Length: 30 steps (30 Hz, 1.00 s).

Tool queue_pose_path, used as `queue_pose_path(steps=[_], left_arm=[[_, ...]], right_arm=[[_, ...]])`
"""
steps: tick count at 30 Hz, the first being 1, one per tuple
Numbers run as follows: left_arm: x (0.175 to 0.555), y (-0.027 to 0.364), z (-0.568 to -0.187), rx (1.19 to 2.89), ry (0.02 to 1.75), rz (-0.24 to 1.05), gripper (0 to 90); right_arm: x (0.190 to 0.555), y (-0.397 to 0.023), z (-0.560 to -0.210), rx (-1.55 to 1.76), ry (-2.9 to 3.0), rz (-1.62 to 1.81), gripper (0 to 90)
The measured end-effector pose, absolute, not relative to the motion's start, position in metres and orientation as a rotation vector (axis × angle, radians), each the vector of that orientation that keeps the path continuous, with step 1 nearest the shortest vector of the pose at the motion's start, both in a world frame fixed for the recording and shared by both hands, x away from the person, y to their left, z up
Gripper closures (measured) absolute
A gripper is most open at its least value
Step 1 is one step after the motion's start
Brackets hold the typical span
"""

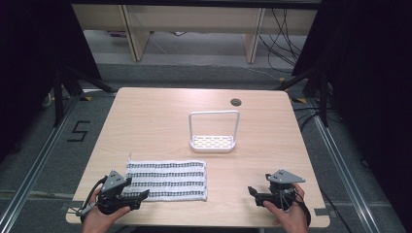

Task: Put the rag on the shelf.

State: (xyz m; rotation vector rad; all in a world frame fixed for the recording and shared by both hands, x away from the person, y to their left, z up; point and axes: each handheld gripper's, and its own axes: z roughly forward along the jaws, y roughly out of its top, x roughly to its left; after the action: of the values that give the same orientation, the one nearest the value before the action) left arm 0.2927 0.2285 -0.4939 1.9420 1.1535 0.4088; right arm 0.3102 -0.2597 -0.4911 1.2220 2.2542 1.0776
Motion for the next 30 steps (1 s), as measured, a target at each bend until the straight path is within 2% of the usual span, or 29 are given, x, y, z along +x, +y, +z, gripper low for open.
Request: queue_pose_path(steps=[21,30], left_arm=[[0.300,0.221,-0.491,1.994,1.115,0.393,19.3],[0.323,0.194,-0.481,2.023,1.052,0.363,20.0]], right_arm=[[0.302,-0.234,-0.487,1.117,2.348,1.096,23.1],[0.298,-0.213,-0.486,1.043,2.412,1.124,25.7]])
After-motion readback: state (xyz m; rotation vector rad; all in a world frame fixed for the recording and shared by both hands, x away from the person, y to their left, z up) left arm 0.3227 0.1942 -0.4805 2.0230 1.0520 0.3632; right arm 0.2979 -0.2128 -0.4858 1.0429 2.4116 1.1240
